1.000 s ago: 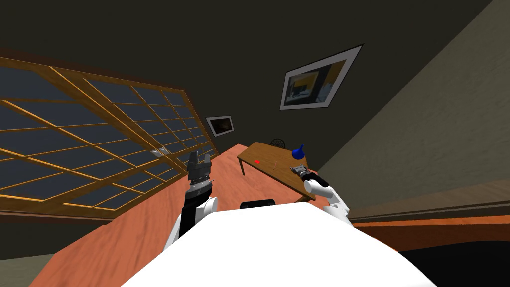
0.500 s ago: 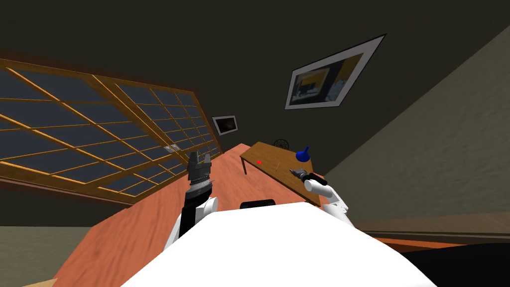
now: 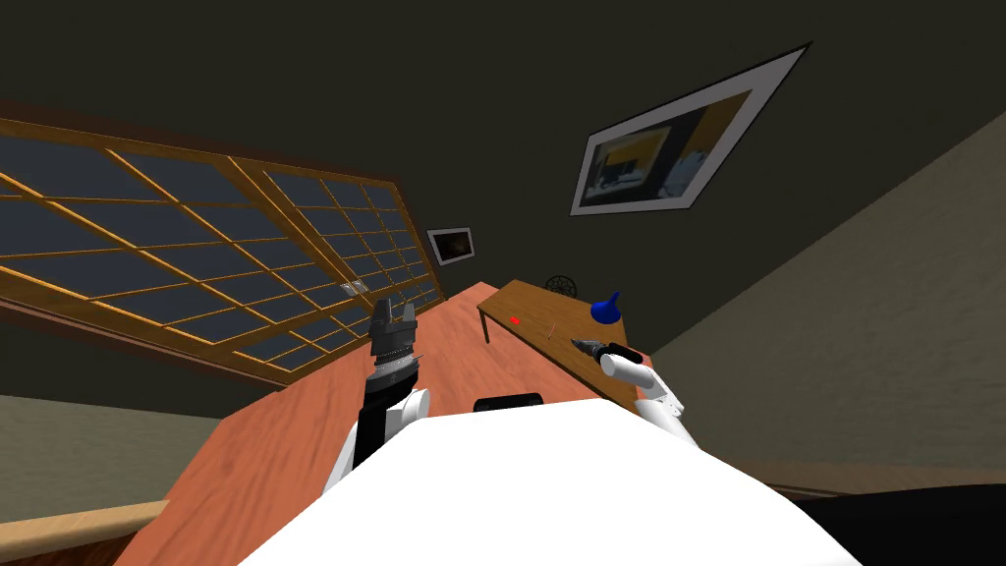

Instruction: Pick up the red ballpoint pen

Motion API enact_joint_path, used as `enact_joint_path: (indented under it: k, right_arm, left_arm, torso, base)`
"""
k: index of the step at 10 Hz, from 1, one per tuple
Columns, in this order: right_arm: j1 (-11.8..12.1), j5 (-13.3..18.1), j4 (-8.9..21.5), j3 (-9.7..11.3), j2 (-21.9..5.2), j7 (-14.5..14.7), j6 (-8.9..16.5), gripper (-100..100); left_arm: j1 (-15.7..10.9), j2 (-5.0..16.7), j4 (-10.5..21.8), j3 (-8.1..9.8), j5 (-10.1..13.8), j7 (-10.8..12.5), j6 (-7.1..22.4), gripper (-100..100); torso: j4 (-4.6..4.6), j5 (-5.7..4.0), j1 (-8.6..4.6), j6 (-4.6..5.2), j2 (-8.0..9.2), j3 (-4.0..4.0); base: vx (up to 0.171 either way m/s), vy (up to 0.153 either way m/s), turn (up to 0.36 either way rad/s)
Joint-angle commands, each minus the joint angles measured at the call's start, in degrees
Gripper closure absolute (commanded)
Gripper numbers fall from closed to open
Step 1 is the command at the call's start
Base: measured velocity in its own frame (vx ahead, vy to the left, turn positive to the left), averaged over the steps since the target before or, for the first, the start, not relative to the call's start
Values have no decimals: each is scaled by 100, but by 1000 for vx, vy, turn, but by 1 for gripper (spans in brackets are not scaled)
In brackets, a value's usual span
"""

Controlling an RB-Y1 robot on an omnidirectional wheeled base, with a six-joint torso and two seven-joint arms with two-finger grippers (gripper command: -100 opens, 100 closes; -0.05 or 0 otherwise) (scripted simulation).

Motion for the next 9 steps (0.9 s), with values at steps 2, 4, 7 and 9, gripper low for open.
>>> enact_joint_path:
  k: [2, 4, 7, 9]
  right_arm:
    - [-44, -76, 105, -22, -46, -419, 231, -100]
    - [-142, -185, 352, -42, -109, -761, 545, -100]
    - [-241, -283, 594, -53, -175, -1217, 841, -100]
    - [-339, -369, 830, -54, -244, -1508, 1108, -100]
  left_arm:
    - [1, 0, 0, 1, 0, 0, 0, 0]
    - [0, 0, 0, 0, 0, 0, 0, 0]
    - [0, 0, 0, 0, 0, 0, 0, 0]
    - [2, 0, 0, 1, 0, 0, 0, 0]
  torso:
    - [0, 0, -2, 6, 0, 0]
    - [0, 1, 0, 1, -1, -1]
    - [-1, 1, 2, 2, -3, -2]
    - [-1, 1, 1, 8, -1, -1]
  base:
    - [8, -18, 44]
    - [13, -16, 166]
    - [14, -11, 117]
    - [14, -13, 89]
